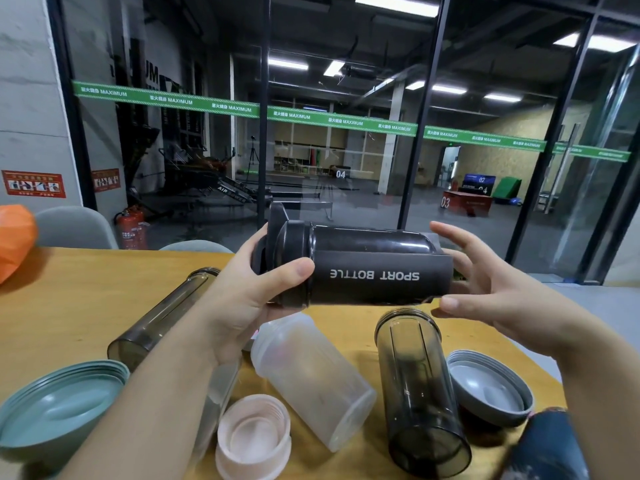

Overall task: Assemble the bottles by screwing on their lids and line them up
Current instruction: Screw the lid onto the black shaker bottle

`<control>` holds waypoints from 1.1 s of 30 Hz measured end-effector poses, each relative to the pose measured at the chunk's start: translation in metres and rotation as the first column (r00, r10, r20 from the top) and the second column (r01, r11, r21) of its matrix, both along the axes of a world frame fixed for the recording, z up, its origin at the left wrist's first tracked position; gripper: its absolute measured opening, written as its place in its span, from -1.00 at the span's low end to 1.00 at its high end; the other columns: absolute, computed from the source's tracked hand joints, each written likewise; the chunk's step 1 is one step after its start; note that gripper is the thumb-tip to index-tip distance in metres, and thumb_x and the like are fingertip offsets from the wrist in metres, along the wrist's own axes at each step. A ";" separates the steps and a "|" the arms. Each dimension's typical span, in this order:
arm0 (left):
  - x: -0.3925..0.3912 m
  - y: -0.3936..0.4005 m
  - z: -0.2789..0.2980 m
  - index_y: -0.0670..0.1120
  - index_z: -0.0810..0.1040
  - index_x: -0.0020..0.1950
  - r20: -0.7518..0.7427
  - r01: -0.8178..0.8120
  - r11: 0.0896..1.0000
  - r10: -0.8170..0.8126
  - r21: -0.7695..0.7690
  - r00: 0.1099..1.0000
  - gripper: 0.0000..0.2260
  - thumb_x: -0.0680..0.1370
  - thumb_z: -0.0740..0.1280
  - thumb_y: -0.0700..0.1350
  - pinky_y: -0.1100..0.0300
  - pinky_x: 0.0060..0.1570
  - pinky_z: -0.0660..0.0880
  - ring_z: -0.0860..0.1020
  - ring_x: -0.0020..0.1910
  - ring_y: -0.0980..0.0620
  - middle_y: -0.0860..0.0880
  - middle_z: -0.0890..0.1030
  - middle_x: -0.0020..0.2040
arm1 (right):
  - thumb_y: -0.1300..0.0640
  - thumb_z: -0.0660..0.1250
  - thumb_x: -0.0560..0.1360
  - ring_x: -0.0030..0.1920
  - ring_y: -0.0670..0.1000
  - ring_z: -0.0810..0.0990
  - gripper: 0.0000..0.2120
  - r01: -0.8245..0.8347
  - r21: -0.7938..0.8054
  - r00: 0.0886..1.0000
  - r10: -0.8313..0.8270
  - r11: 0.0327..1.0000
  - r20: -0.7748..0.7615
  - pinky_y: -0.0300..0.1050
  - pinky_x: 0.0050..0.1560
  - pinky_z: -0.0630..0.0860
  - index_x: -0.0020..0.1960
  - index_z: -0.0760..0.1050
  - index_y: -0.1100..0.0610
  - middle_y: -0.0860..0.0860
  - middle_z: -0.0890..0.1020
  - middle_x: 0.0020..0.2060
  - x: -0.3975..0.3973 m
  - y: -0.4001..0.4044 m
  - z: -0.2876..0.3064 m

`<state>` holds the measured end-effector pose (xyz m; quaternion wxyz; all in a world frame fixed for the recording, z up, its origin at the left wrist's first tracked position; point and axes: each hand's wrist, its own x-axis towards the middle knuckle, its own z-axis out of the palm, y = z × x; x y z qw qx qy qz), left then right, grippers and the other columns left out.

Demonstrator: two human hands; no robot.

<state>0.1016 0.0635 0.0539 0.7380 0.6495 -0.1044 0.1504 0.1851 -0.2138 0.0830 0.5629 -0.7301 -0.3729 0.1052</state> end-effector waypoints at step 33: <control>-0.004 0.001 0.002 0.00 0.41 0.36 0.078 0.001 0.993 -0.010 0.115 0.997 -0.26 0.20 0.51 0.01 0.07 -0.10 0.60 0.66 0.04 -0.05 -0.01 0.68 0.03 | -0.46 0.06 0.34 -0.38 0.10 0.60 -0.22 0.163 -0.283 0.981 -0.185 0.945 -0.052 -0.12 -0.40 0.44 0.03 0.55 0.23 0.11 0.65 -0.32 0.001 0.007 -0.006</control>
